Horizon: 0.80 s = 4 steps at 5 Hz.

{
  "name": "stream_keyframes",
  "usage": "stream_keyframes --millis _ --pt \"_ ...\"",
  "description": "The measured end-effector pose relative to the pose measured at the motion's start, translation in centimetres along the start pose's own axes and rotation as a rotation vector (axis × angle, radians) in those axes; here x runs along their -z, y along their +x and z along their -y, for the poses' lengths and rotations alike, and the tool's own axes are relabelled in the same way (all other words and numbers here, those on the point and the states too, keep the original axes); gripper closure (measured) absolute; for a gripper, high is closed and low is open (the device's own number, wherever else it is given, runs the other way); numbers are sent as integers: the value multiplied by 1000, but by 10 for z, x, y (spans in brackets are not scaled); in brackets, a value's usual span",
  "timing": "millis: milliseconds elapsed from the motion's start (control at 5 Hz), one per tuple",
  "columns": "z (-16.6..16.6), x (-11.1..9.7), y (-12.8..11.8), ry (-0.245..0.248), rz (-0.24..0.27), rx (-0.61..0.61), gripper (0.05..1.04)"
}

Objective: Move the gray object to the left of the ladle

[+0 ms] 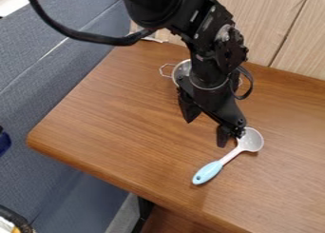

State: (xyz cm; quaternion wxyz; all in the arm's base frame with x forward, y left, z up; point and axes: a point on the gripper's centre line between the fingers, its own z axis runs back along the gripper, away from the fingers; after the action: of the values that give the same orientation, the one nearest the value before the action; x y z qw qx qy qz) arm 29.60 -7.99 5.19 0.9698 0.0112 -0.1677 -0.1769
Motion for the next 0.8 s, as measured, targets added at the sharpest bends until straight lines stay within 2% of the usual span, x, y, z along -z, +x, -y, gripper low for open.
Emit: stream_keyframes --millis 200,400,800 --pt "1 7 -4 -2 -26 1 83" --pt "-7 17 9 3 -46 -27 83" --pt "-39 22 44 26 -22 -110 83"
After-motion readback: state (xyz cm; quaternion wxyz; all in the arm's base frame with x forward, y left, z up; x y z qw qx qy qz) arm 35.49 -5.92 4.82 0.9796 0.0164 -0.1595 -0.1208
